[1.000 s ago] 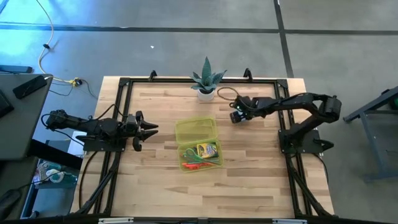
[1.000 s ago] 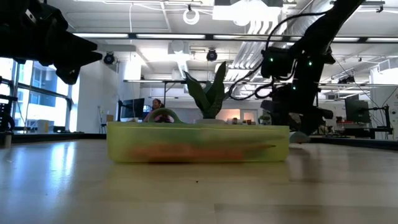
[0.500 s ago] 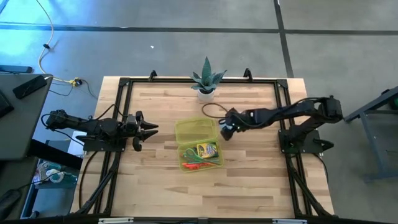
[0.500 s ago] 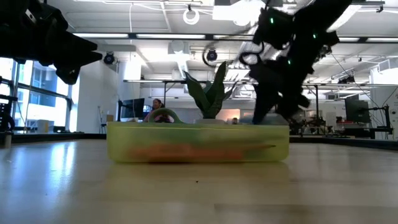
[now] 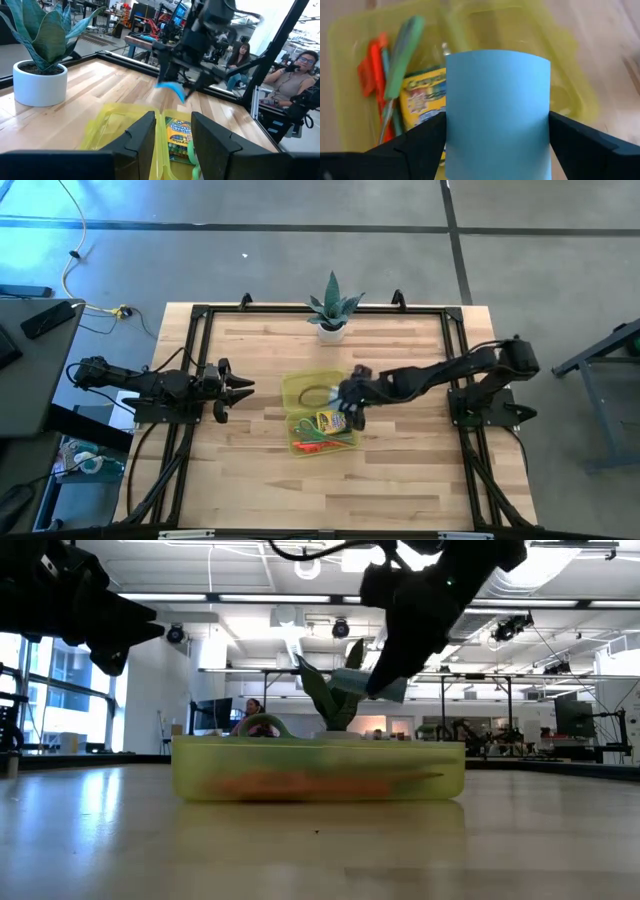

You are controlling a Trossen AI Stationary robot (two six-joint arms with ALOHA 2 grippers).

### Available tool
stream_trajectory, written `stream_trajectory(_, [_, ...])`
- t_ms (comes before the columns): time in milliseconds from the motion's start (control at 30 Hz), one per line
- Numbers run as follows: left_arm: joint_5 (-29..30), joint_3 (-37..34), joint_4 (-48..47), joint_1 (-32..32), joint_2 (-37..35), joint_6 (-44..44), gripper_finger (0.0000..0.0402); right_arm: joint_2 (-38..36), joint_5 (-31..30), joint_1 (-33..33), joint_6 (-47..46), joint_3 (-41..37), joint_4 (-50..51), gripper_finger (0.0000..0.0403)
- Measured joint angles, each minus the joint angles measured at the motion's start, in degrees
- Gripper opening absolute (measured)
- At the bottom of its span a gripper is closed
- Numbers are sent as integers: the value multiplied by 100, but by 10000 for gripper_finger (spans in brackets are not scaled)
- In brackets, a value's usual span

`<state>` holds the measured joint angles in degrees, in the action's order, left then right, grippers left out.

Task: Pack school essentials
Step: Put the blue sticky notes into the yellow school supply box, then close the yellow school supply box

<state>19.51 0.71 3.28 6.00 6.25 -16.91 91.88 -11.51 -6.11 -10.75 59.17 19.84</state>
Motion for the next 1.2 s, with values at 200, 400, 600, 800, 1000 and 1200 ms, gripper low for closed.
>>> stream_trajectory(200, [-2, 0, -2, 0, 2, 0, 115, 788, 130, -384, 712, 640, 307, 318])
stream_trajectory(400, [9, 0, 0, 0, 2, 0, 115, 1287, 370, -581, 737, 985, 498, 318])
stream_trajectory(600, [17, 0, 1, 0, 2, -1, 115, 1326, 396, -612, 648, 1000, 517, 319])
stream_trajectory(800, [17, 0, 1, 0, 2, 0, 115, 1324, 513, -607, 715, 1000, 602, 345])
stream_trajectory(1000, [17, 0, 1, 0, 2, 0, 115, 1316, 573, -607, 669, 1000, 601, 394])
stream_trajectory(1200, [17, 0, 1, -1, 2, 0, 115, 1313, 570, -607, 434, 1000, 545, 399])
